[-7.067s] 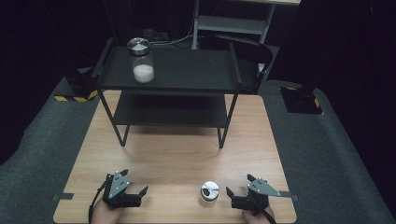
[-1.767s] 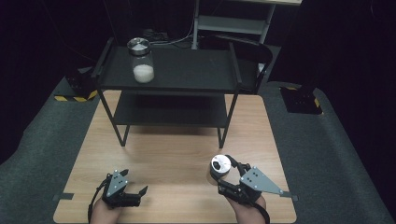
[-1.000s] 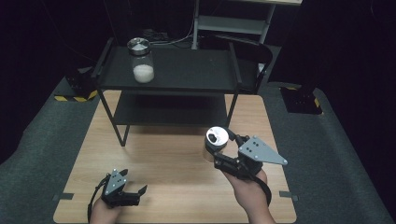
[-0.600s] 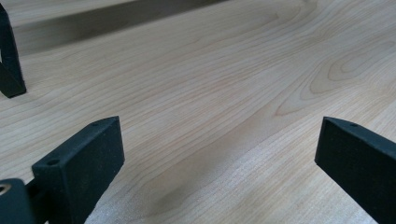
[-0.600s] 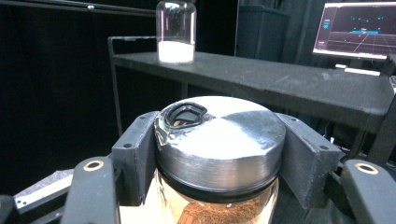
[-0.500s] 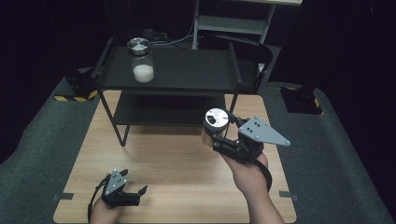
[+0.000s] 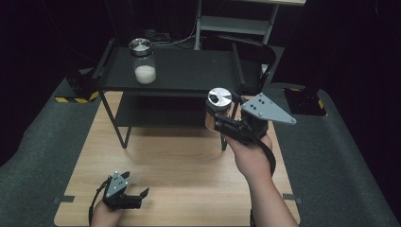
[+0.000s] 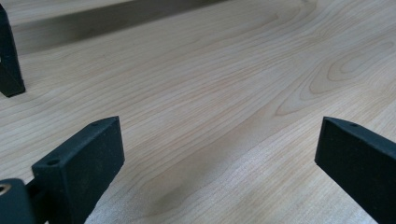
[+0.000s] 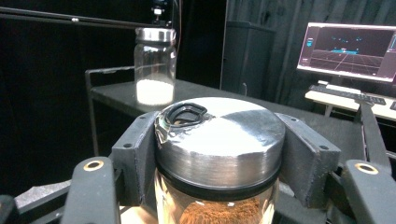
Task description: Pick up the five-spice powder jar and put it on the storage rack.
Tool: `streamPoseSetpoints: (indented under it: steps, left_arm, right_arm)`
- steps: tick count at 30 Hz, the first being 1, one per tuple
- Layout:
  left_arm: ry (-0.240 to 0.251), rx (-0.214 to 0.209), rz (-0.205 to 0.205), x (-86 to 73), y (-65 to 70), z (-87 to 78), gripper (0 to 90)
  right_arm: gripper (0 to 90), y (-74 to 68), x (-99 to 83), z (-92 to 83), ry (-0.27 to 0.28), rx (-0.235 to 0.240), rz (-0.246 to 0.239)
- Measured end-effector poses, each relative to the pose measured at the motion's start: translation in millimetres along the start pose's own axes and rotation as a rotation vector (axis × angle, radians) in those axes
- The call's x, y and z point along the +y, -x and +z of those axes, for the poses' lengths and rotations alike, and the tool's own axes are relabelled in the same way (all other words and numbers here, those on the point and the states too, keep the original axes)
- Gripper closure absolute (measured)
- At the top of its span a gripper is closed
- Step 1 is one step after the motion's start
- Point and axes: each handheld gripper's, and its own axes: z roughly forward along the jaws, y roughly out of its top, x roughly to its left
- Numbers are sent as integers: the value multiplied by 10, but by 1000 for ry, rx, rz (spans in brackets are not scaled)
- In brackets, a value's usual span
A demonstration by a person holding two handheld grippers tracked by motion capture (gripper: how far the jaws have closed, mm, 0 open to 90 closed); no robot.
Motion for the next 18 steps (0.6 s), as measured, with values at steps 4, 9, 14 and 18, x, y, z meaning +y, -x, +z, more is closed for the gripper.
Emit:
streamPoseSetpoints:
  steps: [4,9,14,18]
  left_arm:
    - [1,-2,-1,-2,-6,-2,15]
    - [1,-5,0,-2,-19,-4,15]
    - [2,-6,0,-2,-19,-5,15]
    - [0,-5,2,1,-19,-5,15]
  right_arm:
    - [352,15,108,87,7,-5,1]
    - [352,22,206,210,20,-22,-3]
    - [352,41,254,311,30,-39,7]
    - [352,49,300,414,33,-60,9]
